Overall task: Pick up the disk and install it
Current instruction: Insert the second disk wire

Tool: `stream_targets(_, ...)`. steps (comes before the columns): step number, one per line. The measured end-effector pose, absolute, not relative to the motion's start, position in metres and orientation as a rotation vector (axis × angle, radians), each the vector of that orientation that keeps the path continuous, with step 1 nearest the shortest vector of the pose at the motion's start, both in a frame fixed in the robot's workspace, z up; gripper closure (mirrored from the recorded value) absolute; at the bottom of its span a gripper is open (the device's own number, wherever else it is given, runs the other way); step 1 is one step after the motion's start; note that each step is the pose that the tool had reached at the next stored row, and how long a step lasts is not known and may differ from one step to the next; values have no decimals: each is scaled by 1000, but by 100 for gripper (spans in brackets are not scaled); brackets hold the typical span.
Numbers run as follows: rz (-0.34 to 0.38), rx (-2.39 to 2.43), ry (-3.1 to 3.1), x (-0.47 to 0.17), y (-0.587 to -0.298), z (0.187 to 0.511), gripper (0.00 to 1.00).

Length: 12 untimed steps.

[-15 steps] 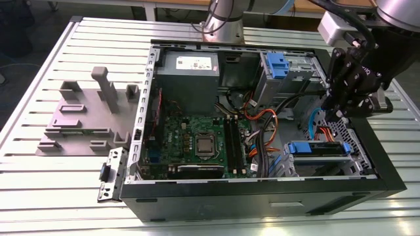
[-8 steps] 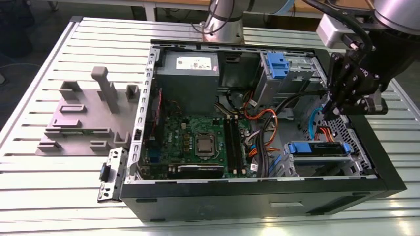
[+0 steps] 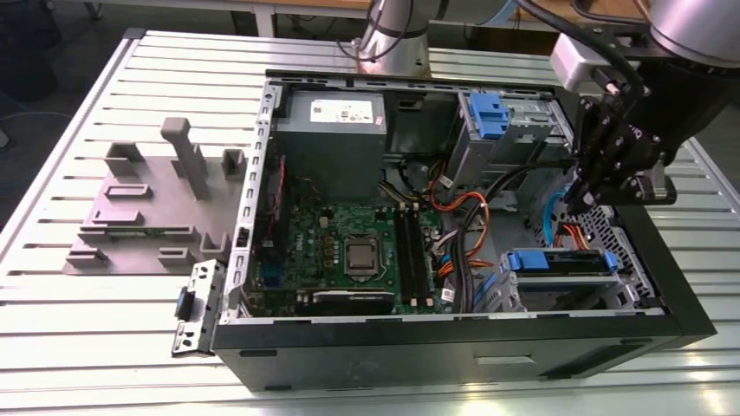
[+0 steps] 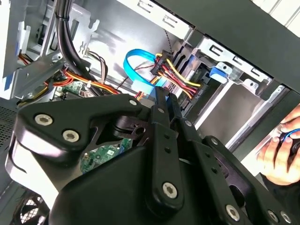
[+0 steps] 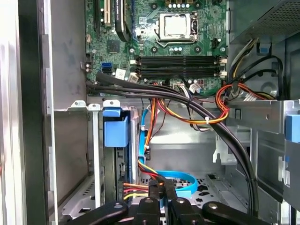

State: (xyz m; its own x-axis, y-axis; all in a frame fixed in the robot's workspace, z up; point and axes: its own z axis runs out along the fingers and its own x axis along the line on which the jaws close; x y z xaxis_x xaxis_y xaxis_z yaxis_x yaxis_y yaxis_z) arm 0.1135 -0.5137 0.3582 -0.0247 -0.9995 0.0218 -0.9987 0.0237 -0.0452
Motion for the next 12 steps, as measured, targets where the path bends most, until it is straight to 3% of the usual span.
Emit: stream_targets(12, -85, -2181, 2227, 96, -525, 353, 84)
